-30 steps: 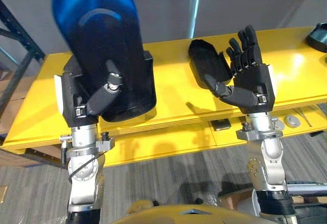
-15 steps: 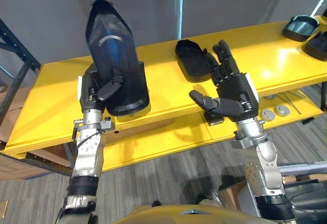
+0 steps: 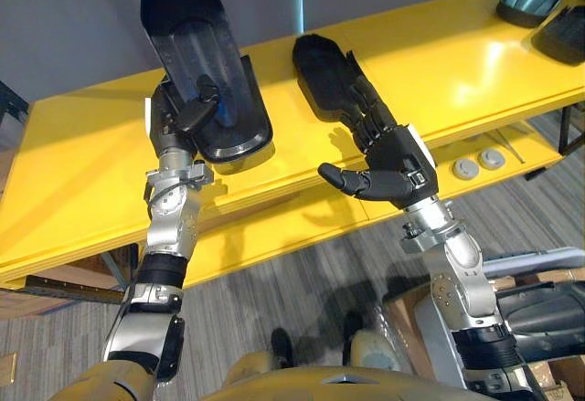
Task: Walk over and take three plastic housings, then place them on the shelf
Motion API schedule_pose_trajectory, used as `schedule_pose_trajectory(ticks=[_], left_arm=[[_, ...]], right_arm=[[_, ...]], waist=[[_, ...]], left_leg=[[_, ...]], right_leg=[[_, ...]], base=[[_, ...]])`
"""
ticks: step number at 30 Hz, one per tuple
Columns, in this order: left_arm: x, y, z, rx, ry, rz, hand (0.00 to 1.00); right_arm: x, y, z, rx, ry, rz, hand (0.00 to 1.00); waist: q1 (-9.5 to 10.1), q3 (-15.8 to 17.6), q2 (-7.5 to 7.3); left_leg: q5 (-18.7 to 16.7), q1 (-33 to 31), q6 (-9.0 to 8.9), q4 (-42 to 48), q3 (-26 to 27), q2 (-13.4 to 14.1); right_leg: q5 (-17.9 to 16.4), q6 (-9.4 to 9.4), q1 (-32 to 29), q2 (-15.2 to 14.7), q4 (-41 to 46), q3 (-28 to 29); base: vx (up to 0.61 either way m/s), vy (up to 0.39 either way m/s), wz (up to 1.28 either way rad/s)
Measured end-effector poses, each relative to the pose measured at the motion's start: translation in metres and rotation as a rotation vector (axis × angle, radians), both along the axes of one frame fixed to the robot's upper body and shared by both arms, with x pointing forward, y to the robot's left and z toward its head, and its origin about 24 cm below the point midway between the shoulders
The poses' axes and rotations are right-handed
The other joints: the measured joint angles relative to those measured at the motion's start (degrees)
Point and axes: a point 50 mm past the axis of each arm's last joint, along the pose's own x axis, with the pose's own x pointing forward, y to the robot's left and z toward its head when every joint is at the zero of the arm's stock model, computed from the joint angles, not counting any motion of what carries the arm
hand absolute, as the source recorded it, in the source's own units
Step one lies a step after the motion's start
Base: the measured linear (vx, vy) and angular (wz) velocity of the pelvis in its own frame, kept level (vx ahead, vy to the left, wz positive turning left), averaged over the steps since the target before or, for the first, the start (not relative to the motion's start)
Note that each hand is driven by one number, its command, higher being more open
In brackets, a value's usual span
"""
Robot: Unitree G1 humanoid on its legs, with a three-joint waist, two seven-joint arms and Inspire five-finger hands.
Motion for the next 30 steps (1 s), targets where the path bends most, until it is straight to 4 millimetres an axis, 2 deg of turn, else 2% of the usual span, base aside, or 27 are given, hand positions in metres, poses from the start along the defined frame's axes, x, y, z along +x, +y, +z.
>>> schedule_pose_trajectory(ticks=[6, 8, 11, 14, 15, 20, 23, 30], left_arm=[[0.016, 0.000, 0.010, 0.023, 0.088, 0.026, 0.00], [0.017, 0.001, 0.011, 0.010, 0.092, 0.039, 0.00], [0.022, 0.005, 0.026, 0.018, 0.071, 0.072, 0.00], [0.022, 0.009, 0.029, 0.013, 0.066, 0.096, 0.00], [0.022, 0.009, 0.028, 0.013, 0.071, 0.101, 1.00], [0.029, 0.019, 0.028, 0.029, 0.125, 0.148, 1.00], [0.030, 0.023, 0.039, 0.058, 0.101, 0.162, 1.00], [0.029, 0.029, 0.038, 0.093, 0.111, 0.203, 1.00]], right_arm=[[0.002, 0.007, 0.003, -0.014, 0.010, 0.047, 1.00], [0.002, 0.008, 0.003, -0.012, 0.014, 0.045, 1.00], [0.000, 0.011, 0.010, -0.004, -0.009, 0.047, 1.00], [-0.002, 0.013, 0.012, -0.003, -0.017, 0.055, 1.00], [-0.002, 0.013, 0.012, -0.002, -0.016, 0.053, 1.00], [-0.002, 0.013, 0.013, 0.001, -0.016, 0.051, 1.00], [-0.002, 0.014, 0.012, 0.005, -0.008, 0.041, 1.00], [-0.002, 0.015, 0.011, 0.007, -0.001, 0.044, 1.00]], waist=[[-1.10, 5.24, -0.30], [-1.08, 5.37, -0.38], [-0.74, 7.86, -0.40], [-0.94, 8.13, -0.40], [-0.87, 8.15, -0.37], [-0.88, 9.35, -0.14], [-0.82, 10.34, 0.12], [-0.79, 10.51, 0.25]], left_leg=[[-0.19, -3.07, 0.00, 3.06, -0.10, 0.16], [-0.39, -4.35, 0.00, 3.90, -0.07, 0.30], [-1.06, -4.90, 0.03, 5.58, -0.07, 0.68], [-1.23, -5.39, 0.14, 6.02, -0.10, 0.86], [-1.35, -5.47, 0.12, 6.26, -0.08, 0.93], [-1.68, -5.99, -0.29, 6.33, -0.07, 0.95], [-1.51, -5.99, -0.05, 6.35, -0.04, 1.00], [-1.41, -5.41, 0.08, 6.31, 0.19, 1.08]], right_leg=[[-0.17, -0.25, -2.73, -0.48, 2.53, 0.13], [-0.23, -0.35, -3.87, -0.48, 3.10, 0.22], [-0.37, -0.56, -3.97, -0.45, 3.97, 0.34], [-0.36, -0.55, -4.16, -0.37, 4.01, 0.26], [-0.36, -0.56, -4.16, -0.35, 4.06, 0.26], [-0.36, -0.56, -4.48, -0.37, 4.22, 0.28], [-0.46, -0.69, -4.62, -0.37, 4.55, 0.25], [-0.88, -0.98, -4.63, -0.37, 5.10, 0.30]], base=[[-0.07, -0.006, 0.03], [-0.04, -0.006, 0.00], [-0.05, -0.001, -0.01], [-0.02, 0.001, 0.01], [0.00, 0.000, 0.00], [0.00, 0.000, 0.00], [0.00, 0.000, 0.00], [0.02, -0.004, -0.01]])
